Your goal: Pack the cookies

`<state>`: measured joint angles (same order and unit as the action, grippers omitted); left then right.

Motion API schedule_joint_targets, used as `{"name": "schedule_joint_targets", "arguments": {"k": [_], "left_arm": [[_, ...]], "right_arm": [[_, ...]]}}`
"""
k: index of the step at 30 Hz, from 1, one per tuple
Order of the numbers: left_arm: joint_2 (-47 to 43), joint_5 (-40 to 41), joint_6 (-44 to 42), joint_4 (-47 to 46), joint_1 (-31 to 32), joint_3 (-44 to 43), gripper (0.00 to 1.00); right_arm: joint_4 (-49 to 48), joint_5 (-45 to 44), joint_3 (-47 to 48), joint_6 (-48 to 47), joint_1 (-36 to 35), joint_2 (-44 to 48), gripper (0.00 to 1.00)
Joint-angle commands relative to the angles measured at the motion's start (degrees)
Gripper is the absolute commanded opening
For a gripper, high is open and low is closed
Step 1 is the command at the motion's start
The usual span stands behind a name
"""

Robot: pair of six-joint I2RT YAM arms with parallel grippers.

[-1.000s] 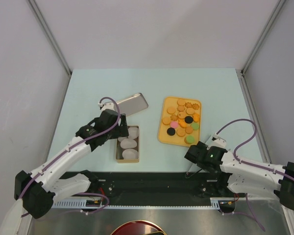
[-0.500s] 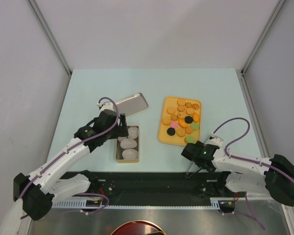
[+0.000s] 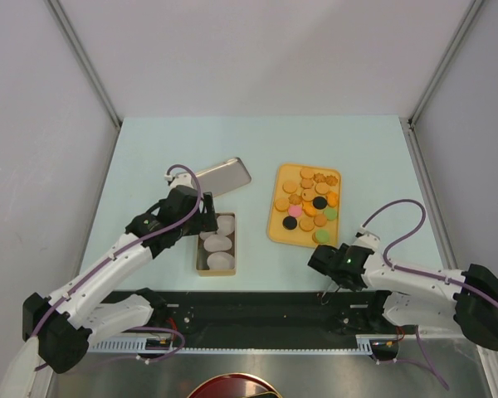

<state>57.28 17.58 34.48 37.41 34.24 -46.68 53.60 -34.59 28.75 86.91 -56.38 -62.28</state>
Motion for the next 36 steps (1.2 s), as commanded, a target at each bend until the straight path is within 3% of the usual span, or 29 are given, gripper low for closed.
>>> {"name": "schedule_joint_targets", "arguments": {"k": [1,7,20,24,28,32,36], "left_arm": [[-0.67,-0.18,0.33,-0.85,0.65,-0.96,1.0],[-0.15,-0.27,0.5,-0.93,0.83,-0.96,1.0],[-0.76,0.08,0.59,-0.67,1.27,-0.79,1.0],[-0.32,-0.36,0.59,-1.11,1.36,-0.79,1.0],[-0.06,-0.53,0.76,-1.02,1.36,-0.87,1.0],[-0.06,-0.45,0.68,-0.93,1.53,-0.79,1.0],[-0.06,-0.18,0.68,-0.93,1.88,-0.7,1.0]], "right_arm": [[11.66,-3.99,4.89,7.82,-5.48,3.83,0.48],[24.25,-9.7,13.34,13.11,-9.89,5.33,0.43],[31.39,-20.24,26.34,5.47,-8.22,9.71,0.43],[24.99,-22.62,30.3,-7.08,-8.49,12.35,0.44],[8.83,-22.54,30.75,-26.49,-5.42,14.12,0.45],[-4.97,-12.55,30.66,-50.19,2.57,12.98,0.55],[-12.89,0.64,31.45,-57.81,12.42,9.99,0.58]]}}
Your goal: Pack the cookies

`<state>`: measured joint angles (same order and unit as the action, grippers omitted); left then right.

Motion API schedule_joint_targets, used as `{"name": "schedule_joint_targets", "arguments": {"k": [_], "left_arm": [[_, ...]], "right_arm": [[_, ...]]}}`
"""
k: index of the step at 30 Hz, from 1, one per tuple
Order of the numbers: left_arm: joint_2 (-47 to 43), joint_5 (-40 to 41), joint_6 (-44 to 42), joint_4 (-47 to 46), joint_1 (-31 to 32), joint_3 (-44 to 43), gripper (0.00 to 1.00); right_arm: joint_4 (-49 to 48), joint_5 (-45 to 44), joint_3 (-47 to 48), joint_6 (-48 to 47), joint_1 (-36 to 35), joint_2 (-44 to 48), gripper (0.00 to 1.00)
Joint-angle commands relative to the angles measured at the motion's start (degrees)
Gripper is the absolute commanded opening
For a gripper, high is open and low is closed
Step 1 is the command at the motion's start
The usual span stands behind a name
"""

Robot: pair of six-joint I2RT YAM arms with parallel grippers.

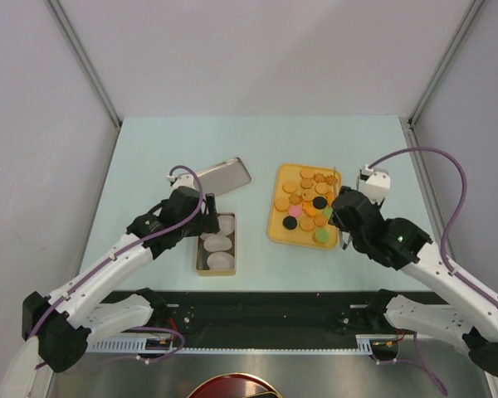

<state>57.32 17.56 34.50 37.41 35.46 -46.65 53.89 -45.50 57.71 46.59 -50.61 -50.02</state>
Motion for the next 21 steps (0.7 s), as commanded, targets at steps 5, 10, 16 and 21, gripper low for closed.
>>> {"name": "schedule_joint_targets", "arguments": {"k": [5,10,16,21], "left_arm": [[-0.1,-0.25,0.66,-0.76,0.66,-0.72,1.0],[-0.37,-0.16,0.48,-0.67,0.75,-0.81,1.0],[-0.45,-0.25,0.48,-0.76,0.75,-0.63,1.0],[-0.02,-0.42,0.48,-0.85,0.75,-0.63,1.0]], "right_arm": [[-15.13,22.55,5.56,-21.53,11.85,-8.42,0.38],[-16.01,27.11,6.62,-23.03,11.85,-11.5,0.4],[-14.6,32.74,6.36,-25.75,11.5,-14.84,0.46],[-16.09,35.12,3.11,-25.06,9.83,-13.71,0.53]]}}
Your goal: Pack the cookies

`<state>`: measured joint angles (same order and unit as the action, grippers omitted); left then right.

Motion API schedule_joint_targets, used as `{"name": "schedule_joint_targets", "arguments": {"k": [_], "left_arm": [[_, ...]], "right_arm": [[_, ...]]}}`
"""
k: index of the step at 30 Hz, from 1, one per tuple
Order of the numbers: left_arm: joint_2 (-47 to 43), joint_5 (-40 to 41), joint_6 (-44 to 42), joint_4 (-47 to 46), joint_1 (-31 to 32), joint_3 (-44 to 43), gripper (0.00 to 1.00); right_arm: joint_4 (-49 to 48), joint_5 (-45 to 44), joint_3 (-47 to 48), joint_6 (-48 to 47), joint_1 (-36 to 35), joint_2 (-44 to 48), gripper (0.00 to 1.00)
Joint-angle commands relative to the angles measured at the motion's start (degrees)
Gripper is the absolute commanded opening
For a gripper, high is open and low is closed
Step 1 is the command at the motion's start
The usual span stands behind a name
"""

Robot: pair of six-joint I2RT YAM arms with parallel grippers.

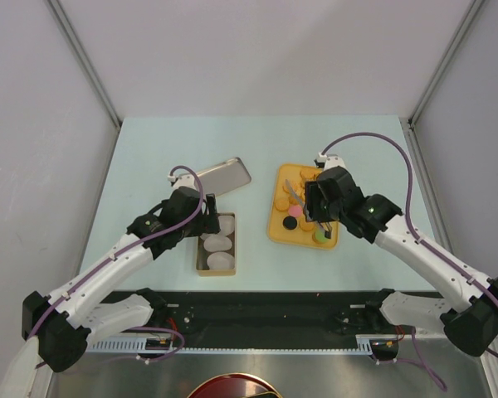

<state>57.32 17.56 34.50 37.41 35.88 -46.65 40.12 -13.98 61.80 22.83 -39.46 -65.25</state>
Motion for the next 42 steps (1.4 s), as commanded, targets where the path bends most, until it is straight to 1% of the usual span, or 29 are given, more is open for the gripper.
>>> {"name": "schedule_joint_targets", "arguments": {"k": [1,5,9,10,14,17,22,26,36,42], "left_arm": [[0.16,-0.51,0.31,-0.76,0.33,-0.81,1.0],[0.42,-0.42,0.3,-0.76,0.33,-0.63,1.0],[0.69,-0.51,0.48,-0.85,0.42,-0.54,1.0],[0.69,-0.69,0.48,-0.93,0.42,-0.54,1.0],[1.04,-0.51,0.48,-0.93,0.42,-0.63,1.0],[1.13,-0.34,0.65,-0.85,0.51,-0.54,1.0],[1.74,-0.34,0.66,-0.76,0.51,-0.89,1.0],[2.01,-0.25,0.66,-0.76,0.51,-1.07,1.0],[2.09,0.02,0.66,-0.58,0.51,-0.98,1.0],[2.27,-0.07,0.74,-0.67,0.51,-0.9,1.0]], "right_arm": [[-2.5,3.69,-2.02,-1.12,-1.58,1.79,0.53],[-3.03,3.43,-5.01,0.72,-4.3,3.29,0.54],[-3.2,0.1,-8.36,3.53,-9.13,4.52,0.54],[-3.12,-0.61,-8.89,4.32,-11.4,4.7,0.54],[-3.03,-4.56,-11.43,7.49,-15.81,5.22,0.54],[-3.2,-5.88,-13.46,9.77,-17.13,6.36,0.54],[-2.68,-8.08,-14.78,11.36,-17.93,8.04,0.54],[-2.33,-9.66,-14.43,11.71,-17.93,8.56,0.56],[-4.34,-8.87,-16.88,11.62,-17.67,6.28,0.57],[-6.71,-7.38,-19.34,11.45,-16.17,5.4,0.57]]}}
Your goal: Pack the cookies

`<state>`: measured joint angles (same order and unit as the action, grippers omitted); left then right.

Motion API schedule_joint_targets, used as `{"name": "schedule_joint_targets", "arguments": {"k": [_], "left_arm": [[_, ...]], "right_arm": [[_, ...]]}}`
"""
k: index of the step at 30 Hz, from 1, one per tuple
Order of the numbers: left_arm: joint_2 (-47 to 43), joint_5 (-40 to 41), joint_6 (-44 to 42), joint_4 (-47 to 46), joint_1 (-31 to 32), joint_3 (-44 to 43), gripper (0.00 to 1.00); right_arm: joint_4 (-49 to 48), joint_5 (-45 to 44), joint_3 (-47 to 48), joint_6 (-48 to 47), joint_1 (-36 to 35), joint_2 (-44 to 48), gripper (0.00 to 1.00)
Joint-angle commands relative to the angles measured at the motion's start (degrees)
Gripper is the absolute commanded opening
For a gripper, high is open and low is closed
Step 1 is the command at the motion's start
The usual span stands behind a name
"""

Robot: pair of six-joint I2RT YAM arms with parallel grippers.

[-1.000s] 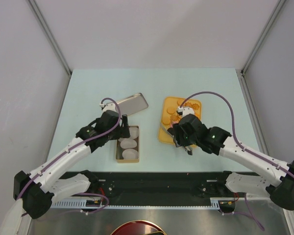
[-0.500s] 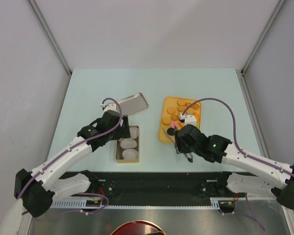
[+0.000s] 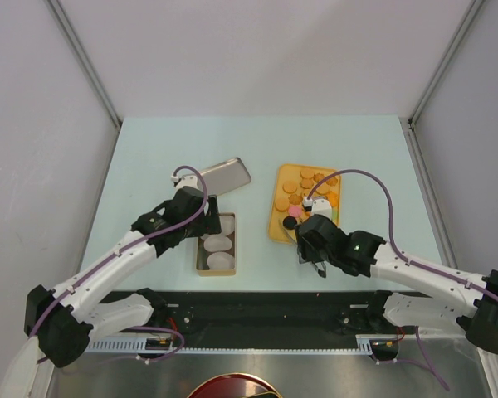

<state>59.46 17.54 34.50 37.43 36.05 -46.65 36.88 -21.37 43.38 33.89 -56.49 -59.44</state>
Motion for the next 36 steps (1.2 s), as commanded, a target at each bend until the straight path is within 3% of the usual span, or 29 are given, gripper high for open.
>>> {"name": "schedule_joint_targets", "arguments": {"k": [1,11,22,28,36], "left_arm": [[0.39,0.04,0.66,-0.78,0.33,-0.98,1.0],[0.66,-0.05,0.66,-0.6,0.33,-1.07,1.0],[0.39,-0.14,0.83,-0.6,0.33,-0.9,1.0],[0.39,-0.23,0.83,-0.6,0.42,-0.9,1.0],[-0.13,-0.14,0.83,-0.52,0.33,-0.98,1.0]], "right_arm": [[-3.66,0.27,-1.18,0.48,1.03,-0.76,0.57],[-7.17,2.38,-1.45,-0.4,2.0,-3.22,0.57],[-4.01,4.49,1.62,0.74,2.43,-4.72,0.57],[-2.87,6.25,2.5,1.71,3.4,-4.19,0.48],[0.47,4.58,6.72,1.44,3.23,-2.88,0.44]]}}
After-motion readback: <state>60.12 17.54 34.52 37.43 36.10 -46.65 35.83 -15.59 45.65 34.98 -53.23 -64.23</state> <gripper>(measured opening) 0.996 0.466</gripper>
